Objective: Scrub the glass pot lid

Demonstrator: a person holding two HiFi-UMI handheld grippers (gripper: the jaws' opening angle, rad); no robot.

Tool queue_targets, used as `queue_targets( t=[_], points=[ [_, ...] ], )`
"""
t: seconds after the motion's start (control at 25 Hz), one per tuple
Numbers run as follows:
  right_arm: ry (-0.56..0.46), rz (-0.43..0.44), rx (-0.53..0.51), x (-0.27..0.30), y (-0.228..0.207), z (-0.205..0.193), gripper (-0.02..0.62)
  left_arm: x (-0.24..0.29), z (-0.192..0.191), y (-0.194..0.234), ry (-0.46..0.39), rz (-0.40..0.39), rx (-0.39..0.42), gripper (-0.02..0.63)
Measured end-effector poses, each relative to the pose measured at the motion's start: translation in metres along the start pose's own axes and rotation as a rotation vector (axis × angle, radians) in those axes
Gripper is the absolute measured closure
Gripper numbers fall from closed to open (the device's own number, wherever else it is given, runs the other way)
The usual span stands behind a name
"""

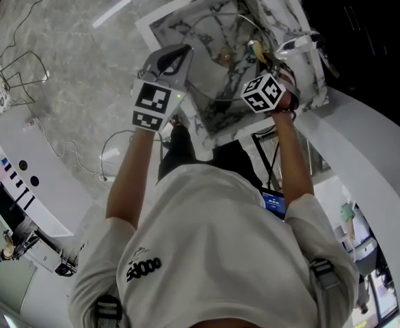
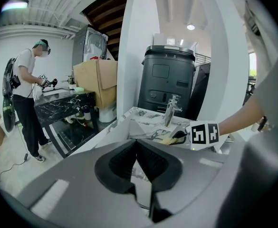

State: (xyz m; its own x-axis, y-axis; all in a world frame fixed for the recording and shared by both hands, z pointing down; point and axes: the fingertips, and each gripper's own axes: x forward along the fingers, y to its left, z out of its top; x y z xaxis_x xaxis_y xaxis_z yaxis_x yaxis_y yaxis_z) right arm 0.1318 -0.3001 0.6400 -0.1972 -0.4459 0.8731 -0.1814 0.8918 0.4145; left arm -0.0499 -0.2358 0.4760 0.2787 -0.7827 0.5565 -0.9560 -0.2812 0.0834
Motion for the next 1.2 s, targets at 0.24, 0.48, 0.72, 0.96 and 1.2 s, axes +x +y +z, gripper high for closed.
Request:
queue_targets(
  t=[0.24,0.48,0.72,0.96,1.2],
  points=[
    [0.012,0.083,-0.045,-0.002,0.018,-0.004,0.548,-0.008,-0.006,0.006,0.0,0.006,-0.01,0.595],
    [0.032,0.187,-0.106,-0.011,0.041,-0.01,0.547,-0.015,-0.014,0.003,0.002,0.0,-0.02,0.595],
    [0.054,0.265,-0.151,-0.023,0.061,-0.014,0.546,-0.021,-0.019,0.0,0.006,-0.014,-0.015,0.595],
    [0.052,0.368,-0.208,-0.032,0.083,-0.011,0.546,-0.026,-0.023,-0.007,0.0,-0.021,-0.009,0.595],
    [0.094,0.496,-0.282,-0.041,0.106,-0.012,0.546,-0.034,-0.028,-0.01,-0.003,-0.022,-0.02,0.595]
  ],
)
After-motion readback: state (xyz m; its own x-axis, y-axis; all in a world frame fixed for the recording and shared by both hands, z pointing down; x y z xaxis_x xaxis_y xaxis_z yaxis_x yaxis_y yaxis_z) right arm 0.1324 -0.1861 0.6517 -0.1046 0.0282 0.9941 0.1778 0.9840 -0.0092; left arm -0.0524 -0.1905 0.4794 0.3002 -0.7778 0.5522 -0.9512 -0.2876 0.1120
